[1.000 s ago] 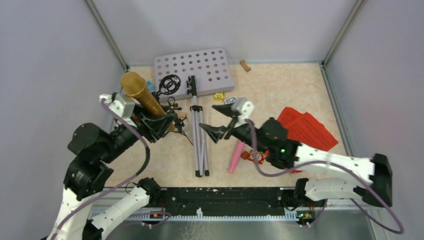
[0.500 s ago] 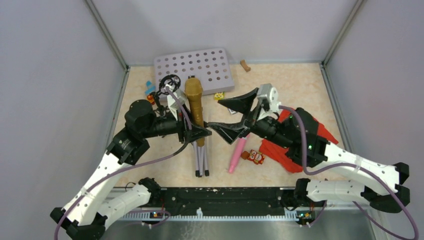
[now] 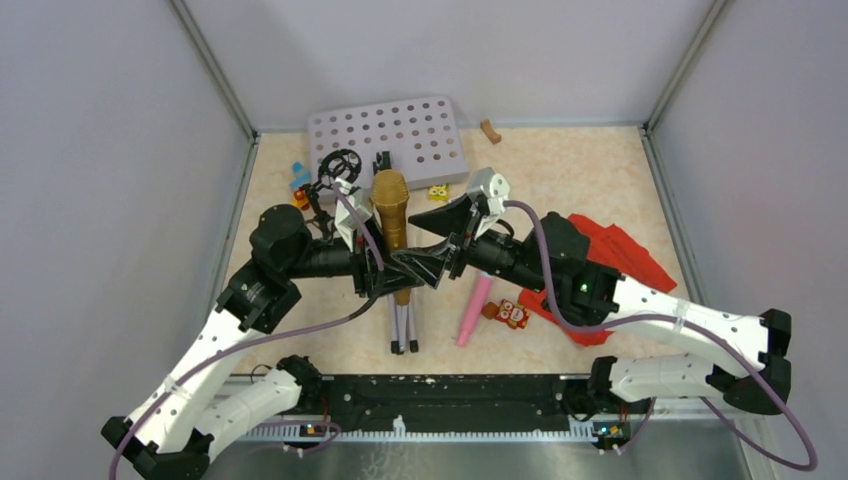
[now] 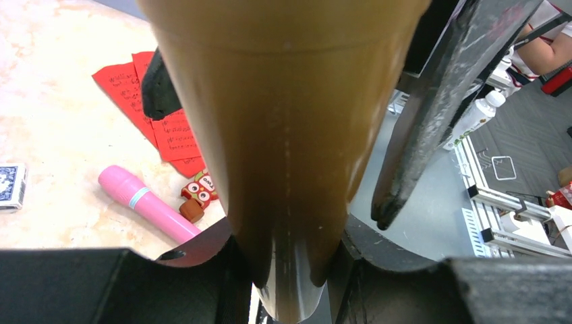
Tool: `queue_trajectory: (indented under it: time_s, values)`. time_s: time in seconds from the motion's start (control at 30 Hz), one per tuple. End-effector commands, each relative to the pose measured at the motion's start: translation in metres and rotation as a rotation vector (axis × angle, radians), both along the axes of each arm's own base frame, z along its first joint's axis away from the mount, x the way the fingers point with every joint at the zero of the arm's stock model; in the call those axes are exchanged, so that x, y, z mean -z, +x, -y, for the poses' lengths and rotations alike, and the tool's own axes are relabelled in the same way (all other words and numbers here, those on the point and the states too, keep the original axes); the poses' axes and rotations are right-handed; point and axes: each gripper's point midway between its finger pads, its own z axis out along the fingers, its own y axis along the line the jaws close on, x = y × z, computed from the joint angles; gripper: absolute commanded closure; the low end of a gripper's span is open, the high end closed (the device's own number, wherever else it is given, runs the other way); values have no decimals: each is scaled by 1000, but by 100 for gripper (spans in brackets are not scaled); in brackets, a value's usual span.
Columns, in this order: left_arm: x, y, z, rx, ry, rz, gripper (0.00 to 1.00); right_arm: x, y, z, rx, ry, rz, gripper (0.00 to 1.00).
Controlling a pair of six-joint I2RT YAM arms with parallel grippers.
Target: Pack up the instrument practice props
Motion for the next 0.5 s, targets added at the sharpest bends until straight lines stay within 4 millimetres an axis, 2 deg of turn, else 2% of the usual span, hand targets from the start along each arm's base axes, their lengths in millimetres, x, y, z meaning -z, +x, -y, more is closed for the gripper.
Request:
queue_trajectory:
  time_s: [0.0,0.13,0.2,0.23,0.27,0.3,0.33,0.43,0.47]
  values:
    - [-6,-3,1,31,-29,55,100,-40,-1,-4,-7,111,10,34]
    - [-5,-2,2,31,-26,60,100,-35,4,-15,-5,95,-10,42]
    - [-4,-2,2,30,-25,65,100,-32,4,-21,-14,86,-20,50]
    - [-2,-1,2,26,-22,65,100,-31,3,-23,-24,84,-21,62]
    - [-2,0,1,17,-21,67,99,-30,2,-24,-30,80,-23,84]
    - [-1,4,1,-7,-19,69,89,-29,4,-24,-25,79,-33,99]
    - [0,6,0,-23,-15,72,73,-29,6,-22,-8,78,-48,100]
    - [1,26,-11,-188,-4,96,17,-21,24,-6,119,75,-120,100]
    - [1,32,-16,-245,-7,107,4,-14,31,1,173,64,-154,100]
